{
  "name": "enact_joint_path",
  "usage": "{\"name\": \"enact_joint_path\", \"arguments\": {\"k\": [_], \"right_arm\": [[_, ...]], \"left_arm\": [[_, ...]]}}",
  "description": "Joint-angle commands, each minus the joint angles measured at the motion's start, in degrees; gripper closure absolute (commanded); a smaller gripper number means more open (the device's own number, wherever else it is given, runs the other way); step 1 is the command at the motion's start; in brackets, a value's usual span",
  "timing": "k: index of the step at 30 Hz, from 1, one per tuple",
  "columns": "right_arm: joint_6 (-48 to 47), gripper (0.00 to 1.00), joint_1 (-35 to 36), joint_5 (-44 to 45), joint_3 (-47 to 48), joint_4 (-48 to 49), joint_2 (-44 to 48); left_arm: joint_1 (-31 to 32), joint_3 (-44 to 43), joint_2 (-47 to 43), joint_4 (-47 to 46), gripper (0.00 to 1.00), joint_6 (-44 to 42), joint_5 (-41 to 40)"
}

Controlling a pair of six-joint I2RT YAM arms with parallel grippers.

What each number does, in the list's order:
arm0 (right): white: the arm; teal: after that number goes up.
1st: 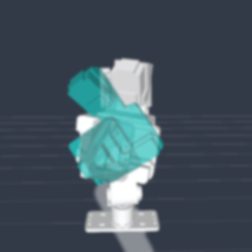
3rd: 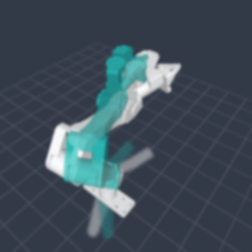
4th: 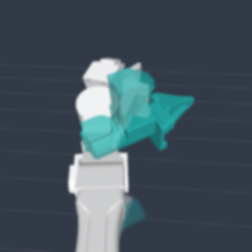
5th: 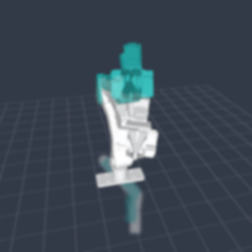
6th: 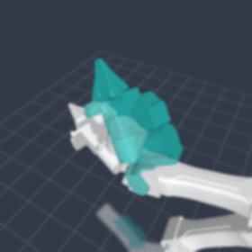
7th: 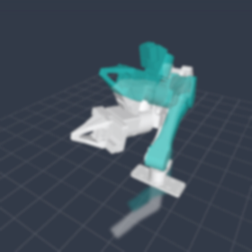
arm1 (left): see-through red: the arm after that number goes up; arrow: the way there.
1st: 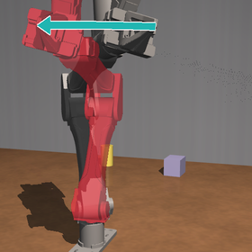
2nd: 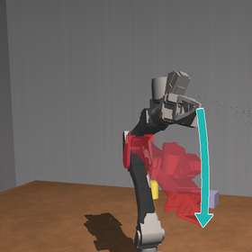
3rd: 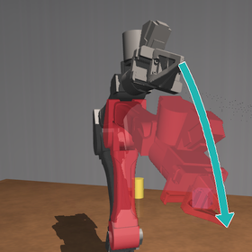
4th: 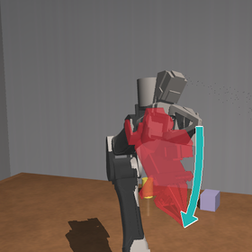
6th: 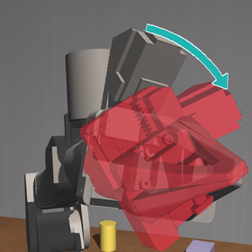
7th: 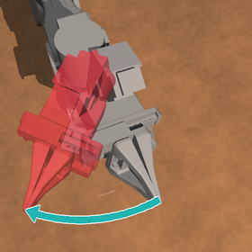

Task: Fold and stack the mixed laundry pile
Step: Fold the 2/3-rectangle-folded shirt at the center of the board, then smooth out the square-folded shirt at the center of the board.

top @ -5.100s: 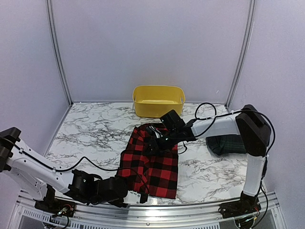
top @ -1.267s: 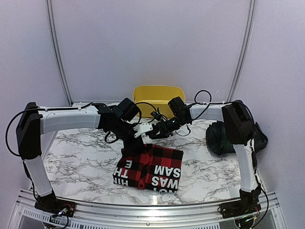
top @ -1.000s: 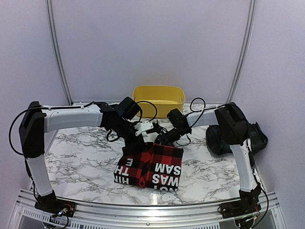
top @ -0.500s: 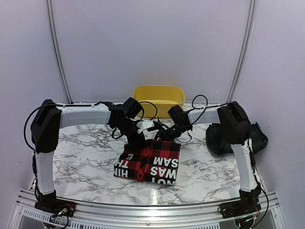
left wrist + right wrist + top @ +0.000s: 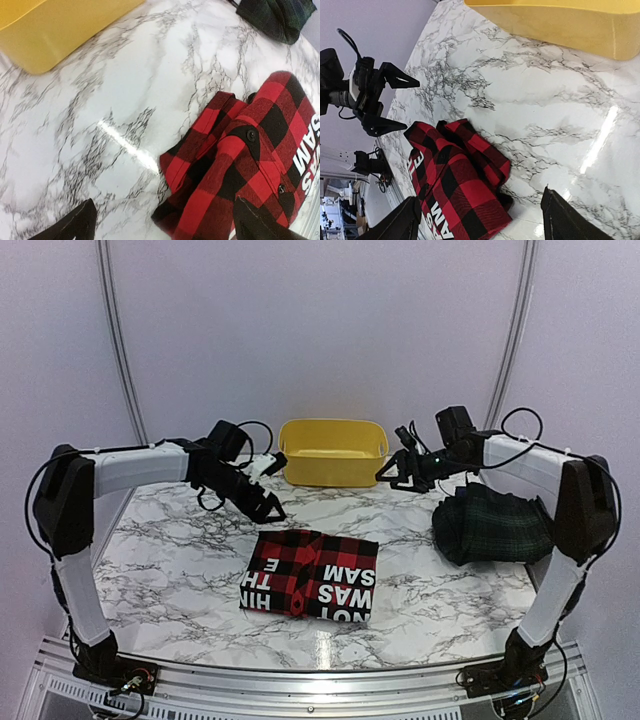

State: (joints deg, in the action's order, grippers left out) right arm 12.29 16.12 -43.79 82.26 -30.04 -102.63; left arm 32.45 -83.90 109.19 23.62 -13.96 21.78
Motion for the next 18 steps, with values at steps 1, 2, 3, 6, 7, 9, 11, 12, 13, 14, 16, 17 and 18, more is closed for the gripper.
{"name": "enact_joint_path", "arguments": {"k": [1, 2, 3, 6, 7, 9, 11, 12, 13, 14, 16, 17, 18], "right_arm": [[2.7, 0.21, 1.2, -2.9, -11.4, 6.3, 5.4], [3.1, 0.21, 1.4, -3.6, -13.7, 7.7, 6.7], [3.5, 0.2, 1.8, -4.0, -15.2, 8.5, 7.4], [2.2, 0.2, 4.3, -3.6, -17.6, 8.1, 7.0], [1.4, 0.2, 5.6, -3.0, -18.1, 8.0, 6.4], [1.4, 0.2, 7.1, -2.4, -19.1, 8.9, 4.9], [2.4, 0.2, 7.8, -2.2, -20.1, 11.3, 3.3], [2.9, 0.21, 8.0, -2.1, -20.4, 12.4, 2.4], [3.3, 0.22, 8.2, -2.2, -20.3, 13.4, 1.4], [3.2, 0.25, 8.5, -2.3, -19.9, 13.9, 0.4], [2.6, 0.31, 9.1, -2.5, -18.2, 13.5, -1.6], [2.1, 0.36, 9.3, -2.7, -17.4, 13.0, -2.7], [1.5, 0.41, 9.5, -2.9, -16.6, 12.1, -3.4]], "left_arm": [[-3.9, 10.2, -8.6, -6.3, 0.01, 11.4, 7.5], [-5.0, 12.5, -9.5, -8.1, 0.01, 13.1, 9.0], [-5.8, 14.6, -10.0, -10.0, 0.01, 16.2, 10.8], [-6.8, 18.9, -9.4, -15.3, 0.01, 22.0, 15.6], [-6.8, 19.7, -8.7, -16.9, 0.01, 23.7, 16.6], [-6.8, 21.1, -7.1, -20.8, 0.01, 27.3, 18.2], [-6.8, 22.1, -5.5, -25.1, 0.01, 30.6, 19.6], [-6.8, 22.7, -4.8, -27.3, 0.01, 32.2, 20.1], [-6.8, 23.4, -4.1, -29.6, 0.01, 33.5, 20.7], [-6.8, 24.0, -3.5, -31.5, 0.05, 34.9, 21.5], [-6.7, 24.8, -2.4, -34.4, 0.15, 37.0, 22.8], [-6.7, 24.6, -1.9, -34.5, 0.22, 37.1, 23.3], [-6.7, 24.4, -1.4, -34.5, 0.32, 37.1, 23.8]]}}
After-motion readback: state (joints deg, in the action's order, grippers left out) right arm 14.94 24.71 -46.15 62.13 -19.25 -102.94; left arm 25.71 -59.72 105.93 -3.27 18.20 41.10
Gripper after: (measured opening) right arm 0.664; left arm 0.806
